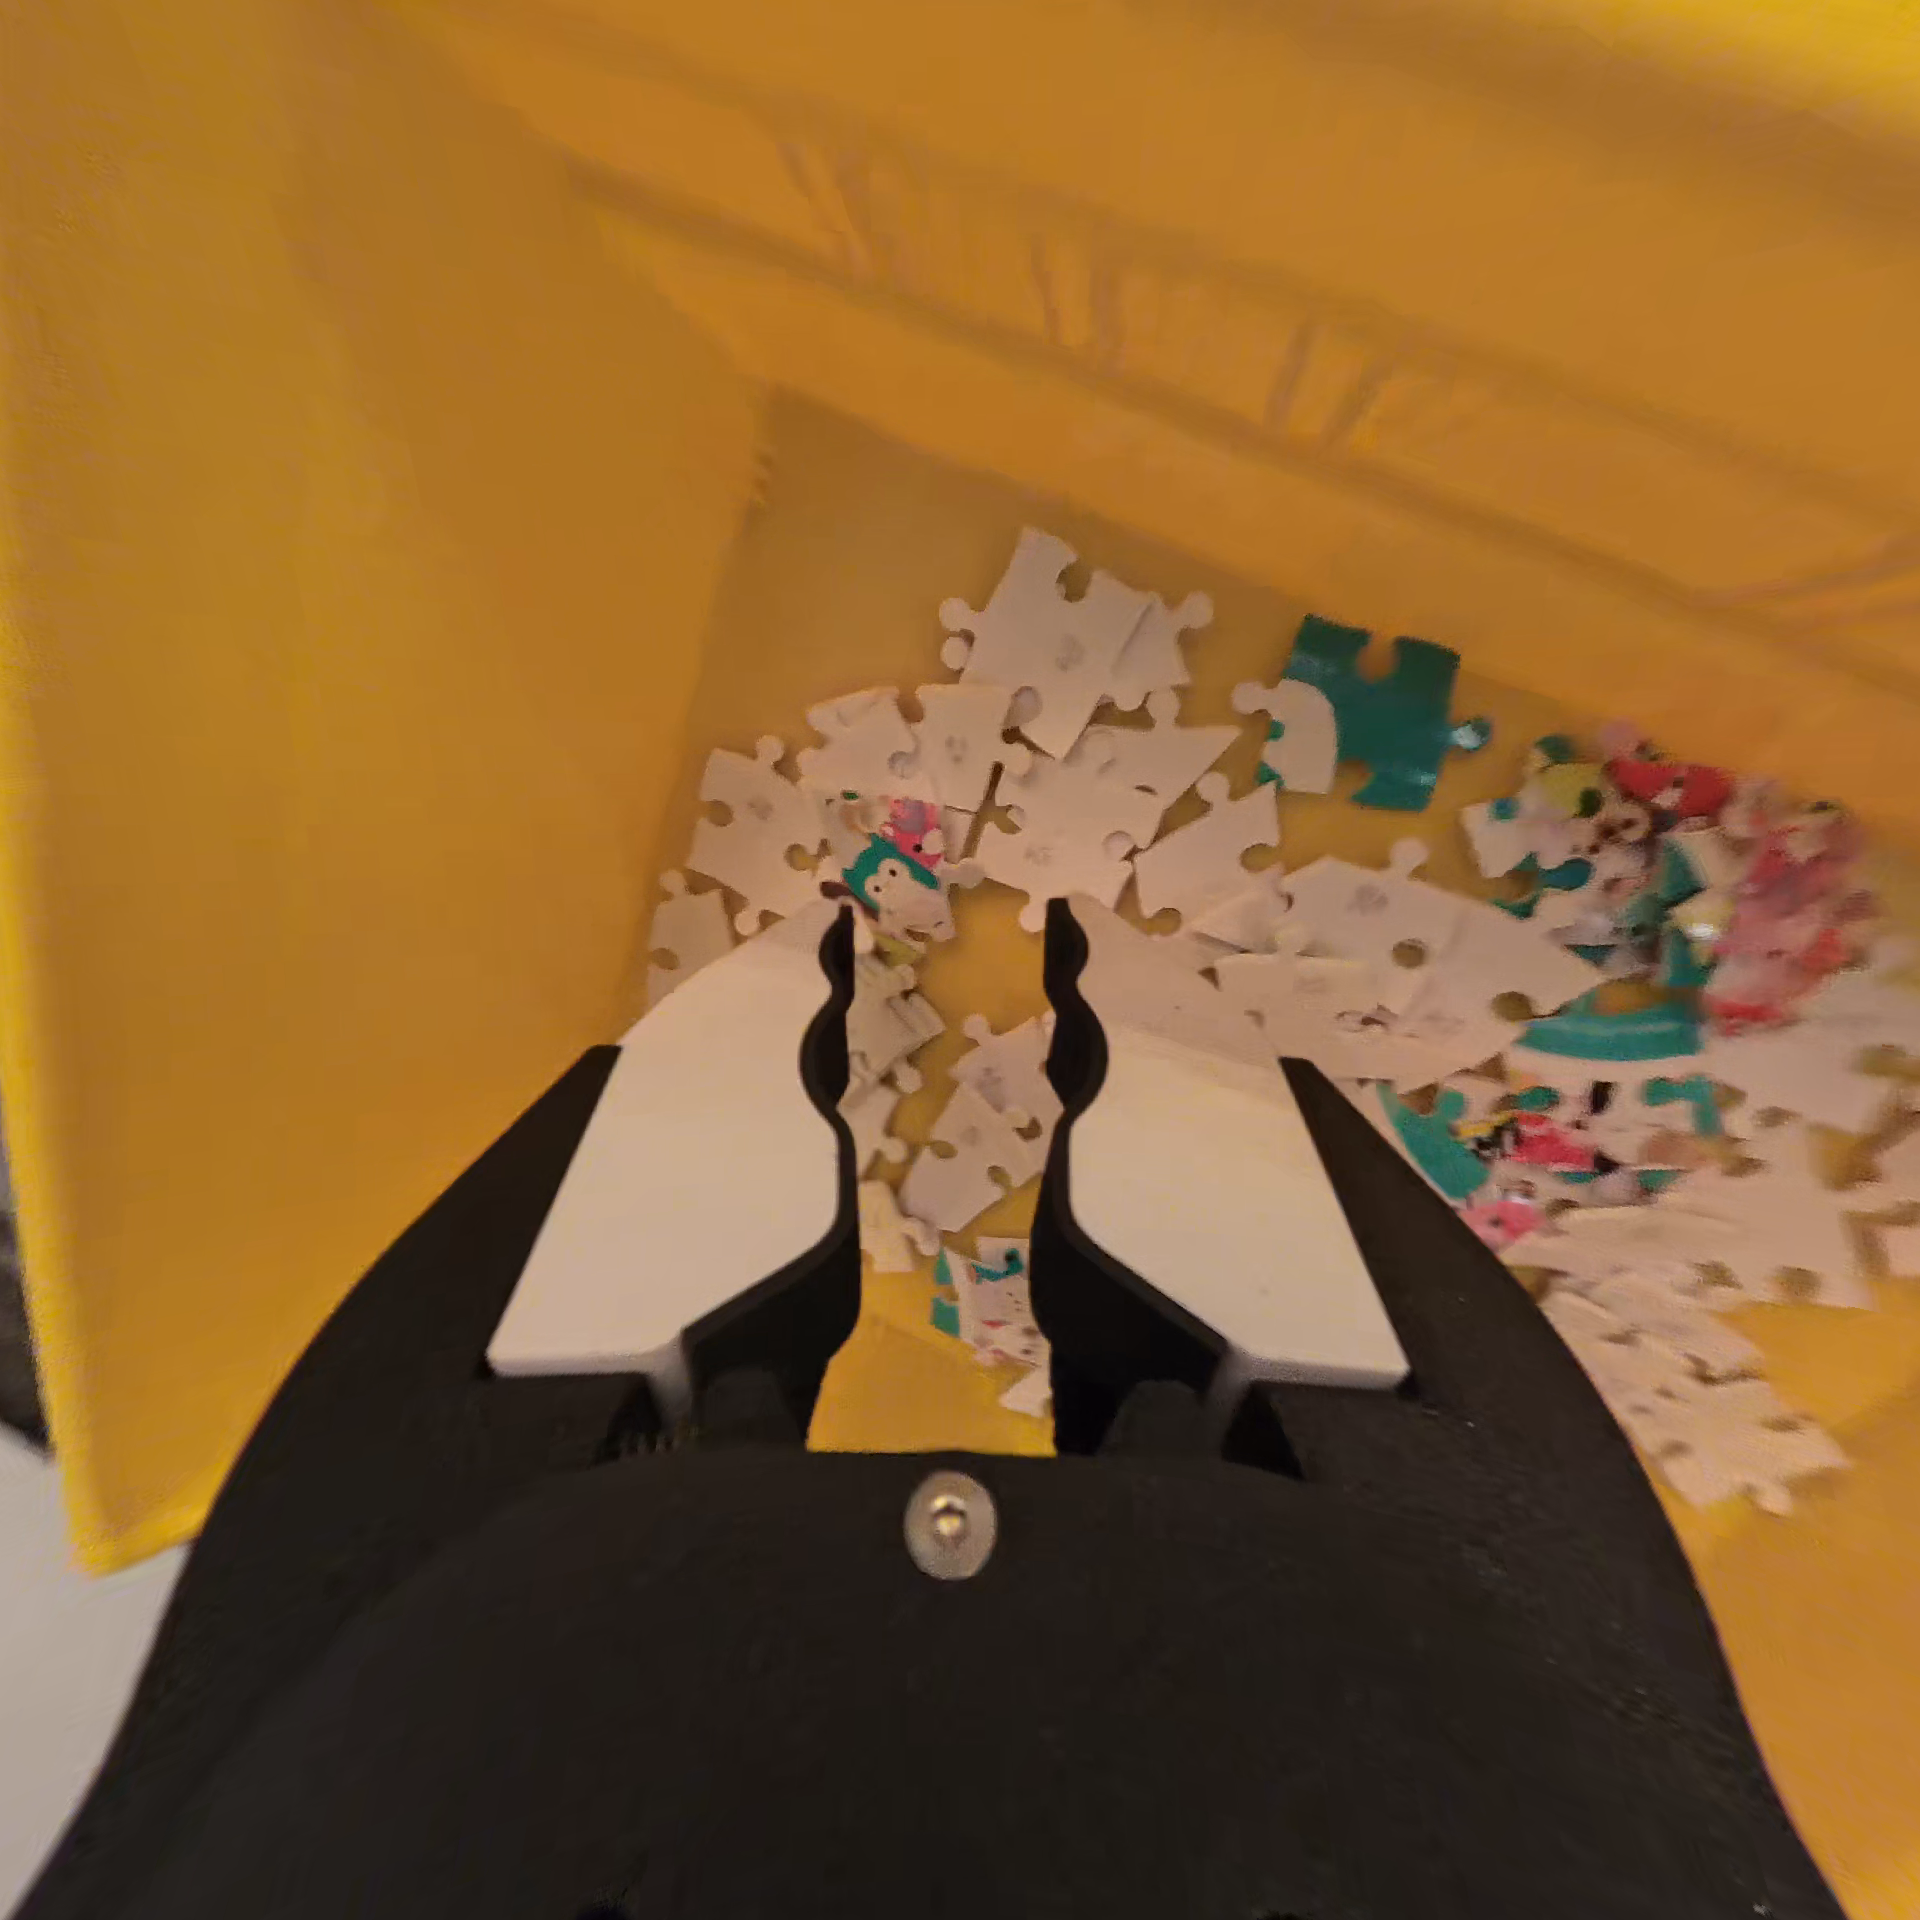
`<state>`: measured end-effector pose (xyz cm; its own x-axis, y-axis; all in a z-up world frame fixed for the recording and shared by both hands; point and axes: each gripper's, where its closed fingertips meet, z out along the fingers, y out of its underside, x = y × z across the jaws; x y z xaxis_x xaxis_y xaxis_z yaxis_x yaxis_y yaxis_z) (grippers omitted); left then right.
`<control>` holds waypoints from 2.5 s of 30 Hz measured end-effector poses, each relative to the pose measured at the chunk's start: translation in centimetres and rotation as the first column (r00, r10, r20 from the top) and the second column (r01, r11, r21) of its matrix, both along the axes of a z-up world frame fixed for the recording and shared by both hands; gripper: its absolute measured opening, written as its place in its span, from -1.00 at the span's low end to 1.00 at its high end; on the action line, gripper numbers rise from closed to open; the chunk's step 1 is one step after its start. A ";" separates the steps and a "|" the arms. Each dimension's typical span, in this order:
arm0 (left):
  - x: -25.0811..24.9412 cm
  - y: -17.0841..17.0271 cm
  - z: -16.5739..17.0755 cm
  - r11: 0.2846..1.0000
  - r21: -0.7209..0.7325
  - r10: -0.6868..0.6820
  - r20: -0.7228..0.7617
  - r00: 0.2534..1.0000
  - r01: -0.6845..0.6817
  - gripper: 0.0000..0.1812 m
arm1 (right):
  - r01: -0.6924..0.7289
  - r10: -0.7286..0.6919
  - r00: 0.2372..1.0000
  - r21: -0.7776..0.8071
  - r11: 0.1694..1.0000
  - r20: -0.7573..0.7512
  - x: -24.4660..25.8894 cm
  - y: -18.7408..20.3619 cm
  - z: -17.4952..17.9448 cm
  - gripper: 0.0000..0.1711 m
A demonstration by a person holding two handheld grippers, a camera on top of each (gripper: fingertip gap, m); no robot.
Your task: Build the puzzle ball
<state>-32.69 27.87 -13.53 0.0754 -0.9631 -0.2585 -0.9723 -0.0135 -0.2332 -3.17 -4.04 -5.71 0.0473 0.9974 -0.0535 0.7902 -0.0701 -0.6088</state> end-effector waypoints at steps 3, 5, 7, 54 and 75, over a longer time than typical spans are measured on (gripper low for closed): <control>0.4 0.2 -0.5 1.000 0.029 -0.007 0.001 1.000 0.007 -0.64 | 0.001 -0.001 1.000 -0.004 1.000 0.009 0.0 0.0 -0.2 -0.55; 0.4 0.4 -0.8 1.000 0.014 0.002 -0.005 1.000 -0.002 -0.62 | 0.000 0.000 1.000 -0.004 1.000 0.009 -0.1 0.0 -0.2 -0.55; 0.3 0.5 -0.8 1.000 -0.005 0.017 -0.001 1.000 -0.017 -0.65 | 0.001 -0.001 1.000 -0.001 1.000 0.008 -0.1 -0.1 -0.1 -0.55; -0.1 1.4 0.0 0.991 -0.130 0.031 0.041 0.999 -0.025 -0.95 | -0.002 0.002 1.000 -0.019 1.000 0.012 -0.1 -0.1 -0.3 -0.55; 0.4 0.2 2.7 0.816 -0.485 0.437 0.162 0.885 -0.314 -0.96 | -0.006 0.007 1.000 -0.019 1.000 0.015 -0.1 -0.3 -0.3 -0.55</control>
<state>-32.30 28.10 -10.83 0.4582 -0.8510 0.2567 -0.7760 -0.5238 -0.3513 -3.25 -4.29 -6.00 0.0417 0.9965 -0.0719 0.7999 -0.0764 -0.5952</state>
